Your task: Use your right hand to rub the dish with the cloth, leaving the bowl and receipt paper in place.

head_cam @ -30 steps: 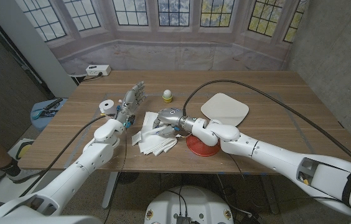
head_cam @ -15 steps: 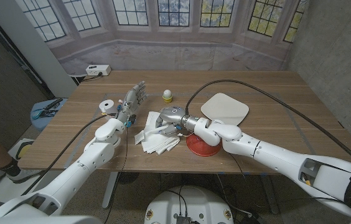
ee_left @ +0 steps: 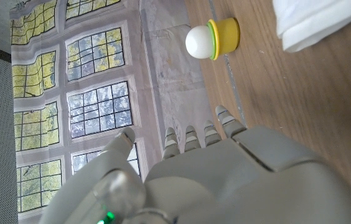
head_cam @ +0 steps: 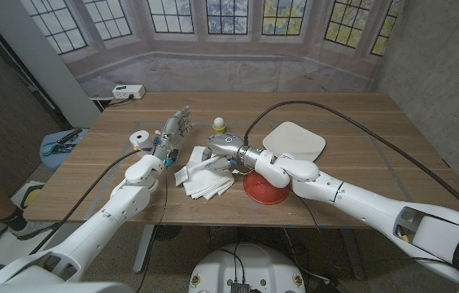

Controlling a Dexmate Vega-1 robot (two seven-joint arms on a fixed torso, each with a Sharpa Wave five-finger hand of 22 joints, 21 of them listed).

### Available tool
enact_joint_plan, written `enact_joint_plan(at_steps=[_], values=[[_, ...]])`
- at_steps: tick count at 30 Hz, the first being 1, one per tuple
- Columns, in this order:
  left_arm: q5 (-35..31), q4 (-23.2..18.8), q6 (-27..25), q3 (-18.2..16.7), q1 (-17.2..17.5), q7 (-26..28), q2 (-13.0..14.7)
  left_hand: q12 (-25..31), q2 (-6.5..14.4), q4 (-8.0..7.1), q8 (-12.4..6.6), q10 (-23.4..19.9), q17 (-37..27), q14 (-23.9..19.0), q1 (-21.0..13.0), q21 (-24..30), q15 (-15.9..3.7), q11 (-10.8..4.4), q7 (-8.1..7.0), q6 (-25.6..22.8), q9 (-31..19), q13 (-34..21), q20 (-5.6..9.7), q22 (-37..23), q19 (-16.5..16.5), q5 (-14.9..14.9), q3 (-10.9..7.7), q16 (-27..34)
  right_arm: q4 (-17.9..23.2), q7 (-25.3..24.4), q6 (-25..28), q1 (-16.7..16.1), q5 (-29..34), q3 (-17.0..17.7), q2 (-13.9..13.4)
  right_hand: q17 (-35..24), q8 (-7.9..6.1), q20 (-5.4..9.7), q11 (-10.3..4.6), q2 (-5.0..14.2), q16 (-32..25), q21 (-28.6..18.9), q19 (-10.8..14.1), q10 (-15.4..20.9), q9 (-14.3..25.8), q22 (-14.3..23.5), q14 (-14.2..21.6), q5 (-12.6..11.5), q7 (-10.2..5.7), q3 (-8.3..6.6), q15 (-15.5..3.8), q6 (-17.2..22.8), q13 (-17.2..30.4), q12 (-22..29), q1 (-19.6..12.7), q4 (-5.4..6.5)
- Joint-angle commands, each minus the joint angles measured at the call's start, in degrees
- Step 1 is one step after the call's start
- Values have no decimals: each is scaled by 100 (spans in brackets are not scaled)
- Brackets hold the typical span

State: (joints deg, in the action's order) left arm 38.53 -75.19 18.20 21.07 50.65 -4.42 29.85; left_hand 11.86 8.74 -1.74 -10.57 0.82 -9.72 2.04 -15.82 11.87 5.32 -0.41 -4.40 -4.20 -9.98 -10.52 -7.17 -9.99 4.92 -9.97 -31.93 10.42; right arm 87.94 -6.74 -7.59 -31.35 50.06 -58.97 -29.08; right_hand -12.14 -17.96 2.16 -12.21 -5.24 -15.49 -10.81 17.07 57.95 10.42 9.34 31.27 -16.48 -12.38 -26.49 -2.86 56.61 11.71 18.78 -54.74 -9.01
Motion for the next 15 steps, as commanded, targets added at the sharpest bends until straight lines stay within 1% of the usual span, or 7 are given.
enact_joint_plan(at_steps=[1,5,8,10,13,15], values=[[-34,-80,-8,1,59,99,1,11,-30,37,-18,-41,-14,-29,-2,-15,29,-19,-10,-53,-31,-20,6,-30,34,-1,-4,-11,-103,-175,-115,-65,-117,87,36,-36,20,9,1,82,-51,8,57,120,7,10,89,43,25,38,-933,139,18,-25,-42,13],[-45,-121,-18,5,82,133,3,22,-28,40,-17,-70,-15,-30,-1,-14,30,-13,1,-55,-31,-20,3,-31,38,0,-8,-11,-228,-276,-135,-76,-137,81,73,-42,26,38,5,103,-72,2,94,195,10,9,150,60,7,41,-941,204,18,-27,-72,6],[-54,-136,-26,14,89,151,-2,24,-28,42,-18,-80,-15,-33,0,-14,27,-9,0,-58,-31,-21,0,-31,42,0,-9,-10,-315,-405,-171,-95,-160,82,89,-53,4,56,11,129,-101,-1,127,317,14,8,220,75,30,48,-946,317,31,2,-91,7],[-54,-128,-17,17,89,152,-13,23,-28,44,-17,-80,-15,-31,1,-13,24,-8,2,-58,-31,-21,-4,-31,43,0,-11,-12,-330,-448,-160,-120,-193,95,94,-69,-6,81,6,163,-136,-6,162,357,19,8,291,89,18,56,-965,389,27,-6,-124,4],[-64,-126,-15,26,86,157,-19,24,-29,47,-17,-85,-15,-30,3,-13,23,-2,-2,-62,-32,-21,-2,-31,46,0,-13,-13,-369,-615,-182,-156,-212,112,97,-91,-38,121,7,201,-183,-12,221,457,29,7,388,117,53,85,-980,524,38,7,-158,5],[-69,-125,-20,33,80,156,-23,23,-29,48,-18,-84,-15,-33,3,-13,22,-10,5,-66,-32,-21,-3,-31,47,1,-13,-11,-381,-679,-204,-163,-224,118,93,-116,-38,160,11,227,-221,-5,260,580,40,6,463,153,36,136,-999,588,38,19,-207,-3]])
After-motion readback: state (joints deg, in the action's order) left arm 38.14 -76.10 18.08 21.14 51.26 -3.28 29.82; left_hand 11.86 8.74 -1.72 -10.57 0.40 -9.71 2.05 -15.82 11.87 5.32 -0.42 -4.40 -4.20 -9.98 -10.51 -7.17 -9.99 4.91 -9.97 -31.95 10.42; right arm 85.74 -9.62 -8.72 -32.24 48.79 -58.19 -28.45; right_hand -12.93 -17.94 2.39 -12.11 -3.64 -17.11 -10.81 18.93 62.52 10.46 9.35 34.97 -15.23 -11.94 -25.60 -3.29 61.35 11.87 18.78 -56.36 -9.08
